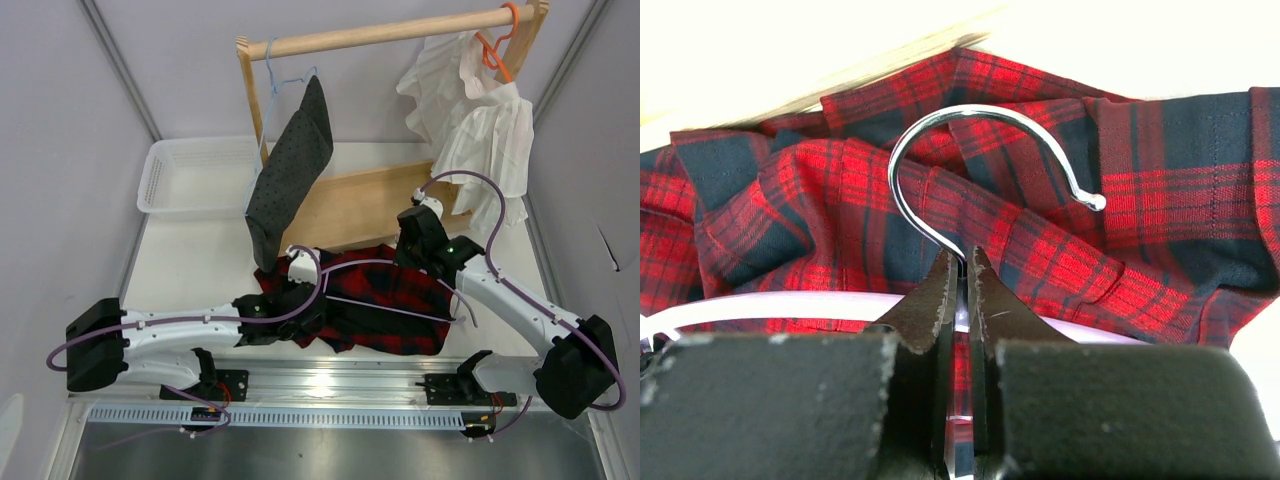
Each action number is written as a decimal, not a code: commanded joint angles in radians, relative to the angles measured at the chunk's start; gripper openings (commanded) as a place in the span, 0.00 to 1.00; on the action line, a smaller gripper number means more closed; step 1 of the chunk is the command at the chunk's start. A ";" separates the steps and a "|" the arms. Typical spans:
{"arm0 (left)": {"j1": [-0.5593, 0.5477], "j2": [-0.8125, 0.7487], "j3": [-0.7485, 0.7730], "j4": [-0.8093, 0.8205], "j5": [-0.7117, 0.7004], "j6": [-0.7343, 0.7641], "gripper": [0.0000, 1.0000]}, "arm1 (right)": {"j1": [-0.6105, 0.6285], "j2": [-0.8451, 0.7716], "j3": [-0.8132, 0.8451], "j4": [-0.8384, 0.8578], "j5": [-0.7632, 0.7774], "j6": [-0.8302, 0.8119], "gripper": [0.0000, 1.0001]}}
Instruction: Place the skirt on the hanger
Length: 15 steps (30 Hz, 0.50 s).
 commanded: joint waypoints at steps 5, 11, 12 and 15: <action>-0.009 -0.061 -0.064 0.137 0.019 0.042 0.22 | 0.000 0.016 -0.010 0.031 -0.014 -0.008 0.00; -0.009 -0.069 -0.064 0.127 0.019 0.050 0.12 | 0.000 0.011 -0.011 0.033 -0.017 -0.007 0.00; -0.009 -0.069 -0.065 0.122 0.016 0.045 0.07 | 0.000 0.011 -0.013 0.033 -0.017 -0.005 0.00; -0.009 -0.067 -0.064 0.116 0.013 0.042 0.00 | 0.000 0.010 -0.013 0.031 -0.016 -0.002 0.00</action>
